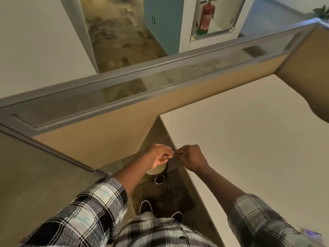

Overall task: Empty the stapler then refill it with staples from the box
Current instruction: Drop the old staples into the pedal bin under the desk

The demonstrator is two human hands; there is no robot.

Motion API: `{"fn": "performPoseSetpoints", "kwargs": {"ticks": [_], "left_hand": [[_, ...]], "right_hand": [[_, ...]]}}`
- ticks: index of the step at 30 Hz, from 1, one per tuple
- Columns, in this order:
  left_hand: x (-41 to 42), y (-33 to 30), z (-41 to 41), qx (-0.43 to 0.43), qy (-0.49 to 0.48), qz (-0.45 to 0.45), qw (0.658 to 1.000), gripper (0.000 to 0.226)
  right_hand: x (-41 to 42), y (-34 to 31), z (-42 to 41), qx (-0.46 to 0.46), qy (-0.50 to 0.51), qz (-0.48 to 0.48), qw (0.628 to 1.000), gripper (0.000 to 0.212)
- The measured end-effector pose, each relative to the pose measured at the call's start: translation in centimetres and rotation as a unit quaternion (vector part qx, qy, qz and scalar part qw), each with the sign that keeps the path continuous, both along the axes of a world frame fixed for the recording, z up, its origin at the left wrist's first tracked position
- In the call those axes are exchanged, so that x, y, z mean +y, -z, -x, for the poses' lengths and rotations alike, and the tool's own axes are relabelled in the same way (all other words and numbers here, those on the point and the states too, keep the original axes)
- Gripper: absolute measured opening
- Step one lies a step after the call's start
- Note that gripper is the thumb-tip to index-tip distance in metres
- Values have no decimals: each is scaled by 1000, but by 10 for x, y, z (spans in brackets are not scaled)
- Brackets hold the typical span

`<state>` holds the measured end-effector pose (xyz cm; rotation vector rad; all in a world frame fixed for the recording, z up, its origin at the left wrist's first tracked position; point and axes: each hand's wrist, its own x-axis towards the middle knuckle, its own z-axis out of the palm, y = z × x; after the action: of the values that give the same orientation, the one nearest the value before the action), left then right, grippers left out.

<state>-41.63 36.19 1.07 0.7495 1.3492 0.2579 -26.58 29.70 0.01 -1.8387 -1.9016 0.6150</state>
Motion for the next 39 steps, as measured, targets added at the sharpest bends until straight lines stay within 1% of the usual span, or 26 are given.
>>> {"fn": "performPoseSetpoints", "kwargs": {"ticks": [2, 4, 9, 13, 16, 19, 23, 27, 31, 33, 35, 37, 38, 39], "left_hand": [[-4, -1, -4, 0, -31, 8, 999, 14], [-8, -1, -5, 5, -47, 11, 999, 13], [-9, 2, -4, 36, -40, -25, 998, 16], [-11, -2, -9, 30, -23, -31, 999, 9], [-8, -2, -9, 1, -23, -1, 1000, 10], [-5, -2, -8, -46, -51, 38, 997, 14], [-2, 0, -1, -110, -75, 86, 987, 13], [4, 2, 6, -139, -90, 98, 981, 14], [11, 9, 12, -156, -114, 93, 977, 20], [14, 14, 12, -156, -132, 84, 975, 22], [17, 19, 12, -137, -142, 70, 978, 22], [20, 23, 10, -108, -147, 51, 982, 19], [20, 24, 9, -91, -151, 40, 983, 16], [21, 26, 9, -79, -156, 29, 984, 12]], "right_hand": [[1, 3, -3, 4, -3, -6, 1000, 26], [0, 4, -3, 20, -10, -12, 1000, 23], [4, 2, -5, 54, -30, 15, 998, 20], [8, 7, -7, 66, -28, 41, 997, 14], [10, 7, -7, 66, -25, 38, 997, 14], [15, 3, -8, 71, -23, 33, 997, 14], [22, 2, -3, 85, -10, 33, 996, 13], [31, 7, -2, 154, 44, 52, 986, 11], [40, 11, 1, 172, 17, 69, 983, 14], [43, 10, 5, 195, 25, 101, 975, 16], [44, 12, 8, 237, 34, 133, 962, 18], [44, 12, 11, 292, 53, 155, 942, 19], [44, 11, 13, 309, 61, 164, 935, 19], [45, 11, 14, 306, 60, 169, 935, 20]]}}
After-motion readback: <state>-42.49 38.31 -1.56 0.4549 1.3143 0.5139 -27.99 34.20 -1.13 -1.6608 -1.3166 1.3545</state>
